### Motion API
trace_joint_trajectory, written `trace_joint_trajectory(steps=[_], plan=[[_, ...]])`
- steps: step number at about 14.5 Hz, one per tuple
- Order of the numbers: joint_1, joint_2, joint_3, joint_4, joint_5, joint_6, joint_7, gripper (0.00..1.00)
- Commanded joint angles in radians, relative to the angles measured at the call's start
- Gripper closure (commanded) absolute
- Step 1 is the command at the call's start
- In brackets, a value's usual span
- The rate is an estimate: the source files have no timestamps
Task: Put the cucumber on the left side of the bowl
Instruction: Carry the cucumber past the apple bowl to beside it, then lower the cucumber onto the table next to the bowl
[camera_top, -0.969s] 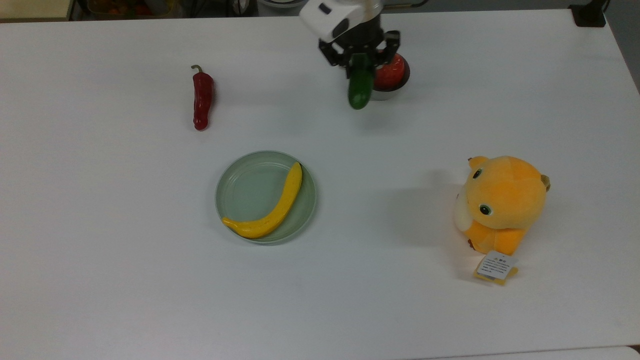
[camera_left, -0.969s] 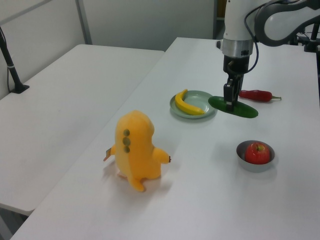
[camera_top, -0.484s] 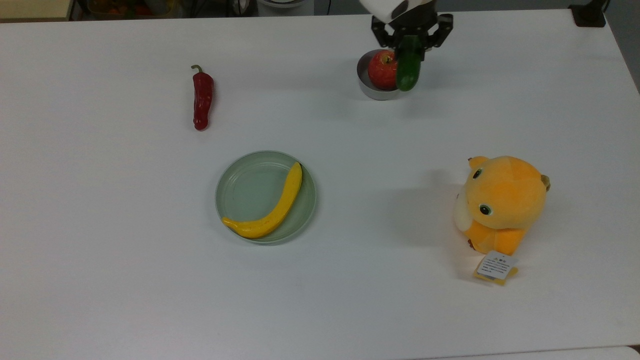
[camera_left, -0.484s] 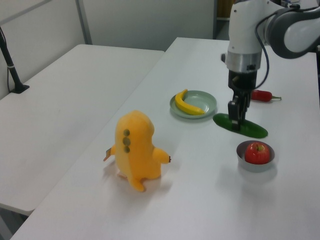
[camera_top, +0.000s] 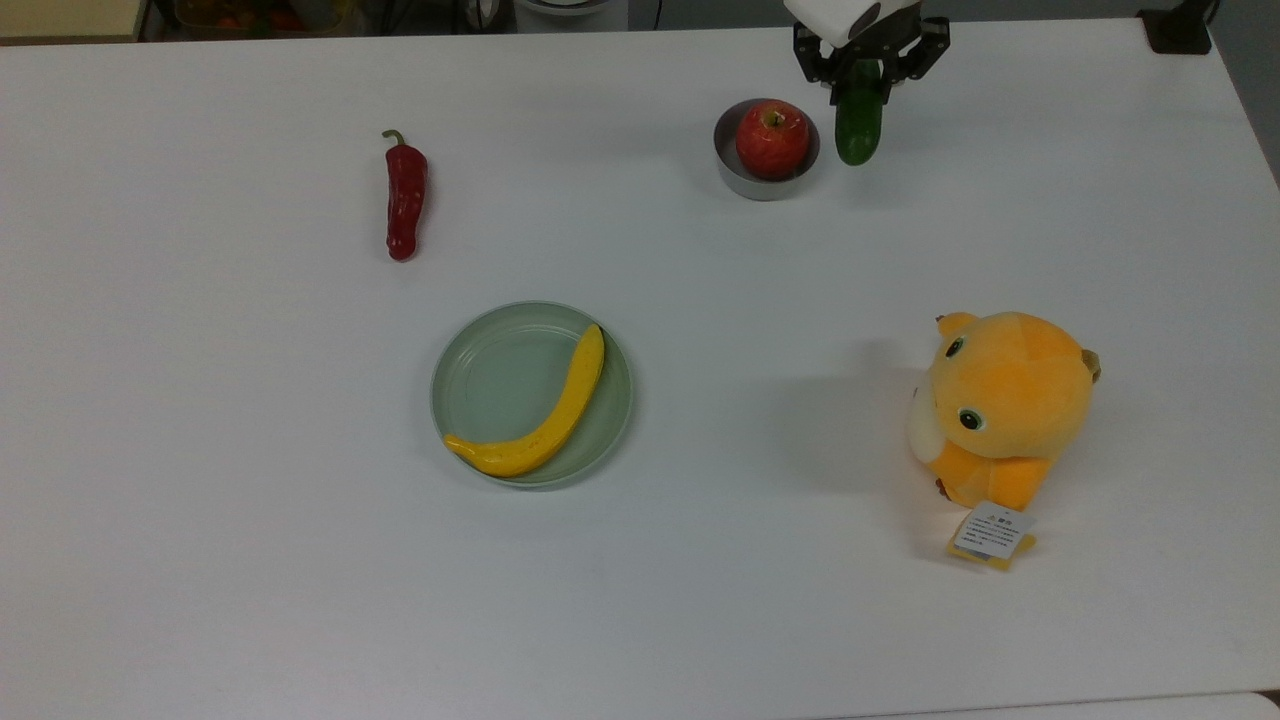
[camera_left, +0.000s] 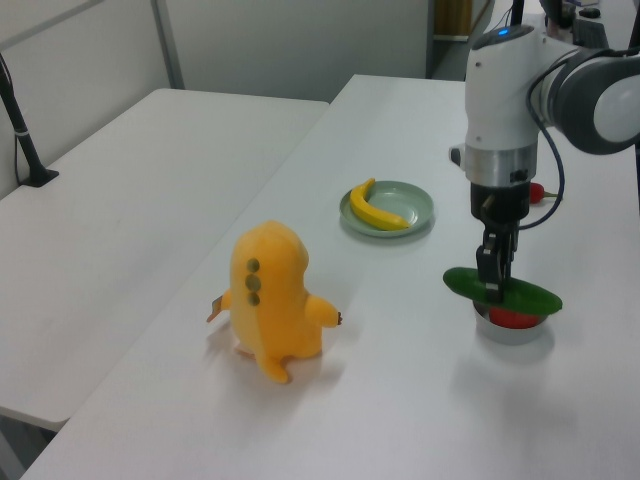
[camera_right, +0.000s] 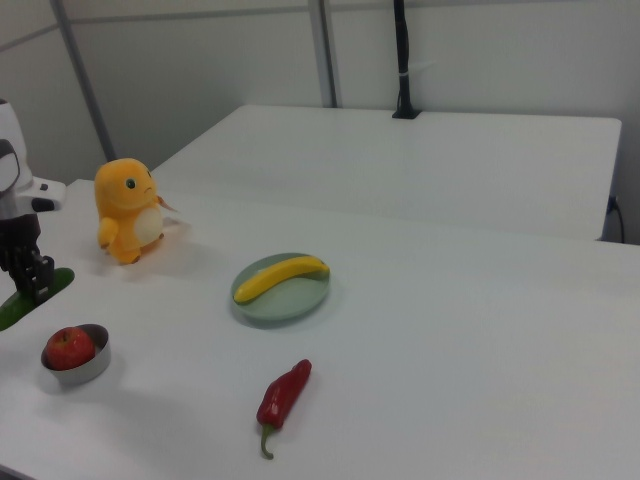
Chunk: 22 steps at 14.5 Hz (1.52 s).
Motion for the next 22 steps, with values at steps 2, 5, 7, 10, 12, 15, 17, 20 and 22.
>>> trace_joint_trajectory(steps=[2, 5, 7, 10, 12, 15, 17, 20, 22], plan=[[0.002, 0.055, 0.009, 0.006, 0.015, 0.008, -0.002, 0.77], [0.004, 0.109, 0.018, 0.012, -0.002, 0.071, -0.002, 0.77], [0.022, 0.112, 0.018, 0.011, -0.003, 0.074, -0.002, 0.75], [0.022, 0.114, 0.018, 0.009, -0.003, 0.074, -0.005, 0.58], [0.022, 0.12, 0.018, 0.006, -0.012, 0.074, -0.005, 0.5], [0.019, 0.129, 0.018, 0.006, -0.017, 0.072, -0.005, 0.46], [0.017, 0.129, 0.018, 0.006, -0.017, 0.072, -0.006, 0.41], [0.017, 0.129, 0.018, 0.008, -0.02, 0.072, -0.006, 0.19], [0.016, 0.128, 0.016, 0.008, -0.02, 0.071, -0.005, 0.02]])
